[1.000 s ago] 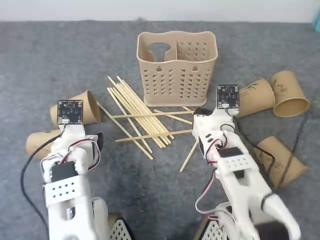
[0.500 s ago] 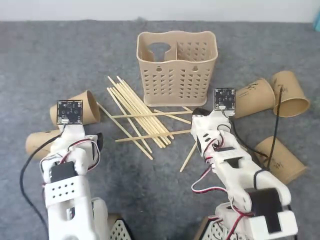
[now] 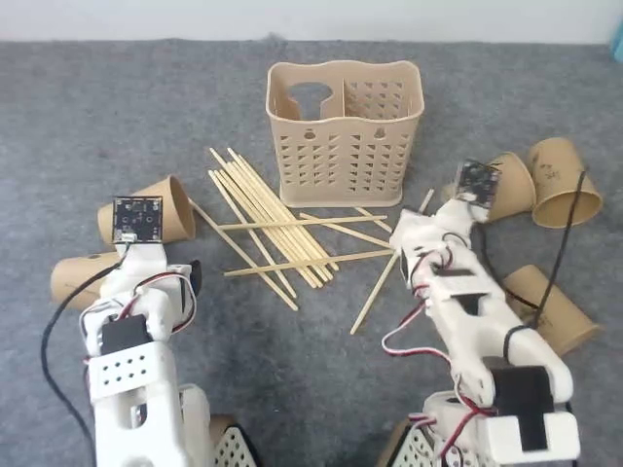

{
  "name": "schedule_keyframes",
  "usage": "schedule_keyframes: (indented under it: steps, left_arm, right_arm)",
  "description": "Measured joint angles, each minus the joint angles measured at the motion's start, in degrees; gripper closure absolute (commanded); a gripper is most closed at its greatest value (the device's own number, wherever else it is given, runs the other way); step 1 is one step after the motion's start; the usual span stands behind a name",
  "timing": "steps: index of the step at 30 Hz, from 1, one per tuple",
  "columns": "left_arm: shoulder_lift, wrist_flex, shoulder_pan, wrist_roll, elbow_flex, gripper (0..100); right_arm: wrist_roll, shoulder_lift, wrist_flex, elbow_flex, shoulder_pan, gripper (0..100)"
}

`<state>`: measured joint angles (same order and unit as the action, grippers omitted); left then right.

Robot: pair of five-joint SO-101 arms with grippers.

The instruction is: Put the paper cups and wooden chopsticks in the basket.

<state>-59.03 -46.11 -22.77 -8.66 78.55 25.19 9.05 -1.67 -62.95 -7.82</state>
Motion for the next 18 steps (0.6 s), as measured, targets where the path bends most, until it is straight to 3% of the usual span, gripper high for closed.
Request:
schedule_keyframes:
  steps: [5,18]
  left_arm:
    - [0.00,0.00,0.00,0.00,0.00,76]
    - [0.00,0.00,0.00,0.00,0.00,76]
  right_arm:
    - [2.64,-0.09,7.12,2.11,-0.44,99.1]
    - [8.00,-0.09,7.74,2.11,-0.62,99.1]
